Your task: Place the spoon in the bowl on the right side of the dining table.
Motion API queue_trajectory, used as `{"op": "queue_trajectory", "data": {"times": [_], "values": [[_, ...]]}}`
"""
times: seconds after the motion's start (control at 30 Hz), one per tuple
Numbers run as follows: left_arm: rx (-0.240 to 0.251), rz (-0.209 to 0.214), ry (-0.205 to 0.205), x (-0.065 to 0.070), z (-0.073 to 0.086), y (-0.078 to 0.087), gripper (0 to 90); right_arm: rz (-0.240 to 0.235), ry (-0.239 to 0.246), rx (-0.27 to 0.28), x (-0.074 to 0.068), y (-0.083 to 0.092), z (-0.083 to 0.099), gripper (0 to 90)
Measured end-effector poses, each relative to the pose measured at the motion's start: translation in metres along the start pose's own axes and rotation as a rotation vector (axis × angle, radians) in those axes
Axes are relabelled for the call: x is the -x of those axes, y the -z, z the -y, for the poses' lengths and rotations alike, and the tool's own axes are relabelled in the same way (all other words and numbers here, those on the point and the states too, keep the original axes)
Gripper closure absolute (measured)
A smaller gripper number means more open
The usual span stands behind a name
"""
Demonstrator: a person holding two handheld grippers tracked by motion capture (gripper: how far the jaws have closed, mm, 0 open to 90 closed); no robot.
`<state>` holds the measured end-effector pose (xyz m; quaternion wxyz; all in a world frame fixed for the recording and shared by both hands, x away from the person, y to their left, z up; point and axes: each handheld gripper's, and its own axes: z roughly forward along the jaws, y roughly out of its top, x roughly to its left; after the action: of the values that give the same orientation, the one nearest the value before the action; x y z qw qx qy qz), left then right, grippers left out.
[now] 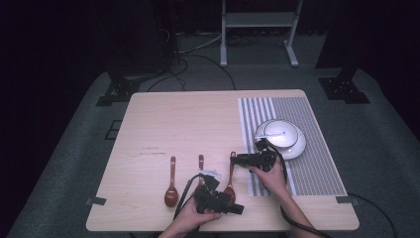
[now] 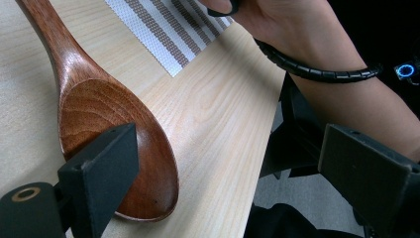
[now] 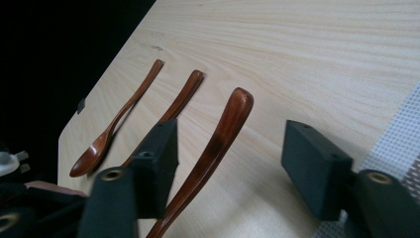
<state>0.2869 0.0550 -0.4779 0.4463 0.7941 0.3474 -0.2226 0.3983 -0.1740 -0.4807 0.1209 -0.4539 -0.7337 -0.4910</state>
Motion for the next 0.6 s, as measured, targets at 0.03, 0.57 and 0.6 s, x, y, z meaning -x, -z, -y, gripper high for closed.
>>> {"op": "queue_trajectory", "data": {"times": [0.03, 0.57, 0.6], "values": [[0.000, 0.000, 0.000, 0.0000, 0.0000, 0.0000, 7.6, -0.002, -0.004, -0.001, 0.0000, -0.0012, -0.0005, 45.5], [-0.013, 0.002, -0.006, 0.0009, -0.0008, 0.0017, 7.5, -0.124, -0.108, 0.010, -0.0003, 0.0004, -0.0068, 80.5], [-0.003, 0.017, -0.026, 0.0043, -0.0015, 0.0037, 7.5, -0.173, -0.137, 0.027, -0.0005, 0.0021, -0.0074, 82.8]]}}
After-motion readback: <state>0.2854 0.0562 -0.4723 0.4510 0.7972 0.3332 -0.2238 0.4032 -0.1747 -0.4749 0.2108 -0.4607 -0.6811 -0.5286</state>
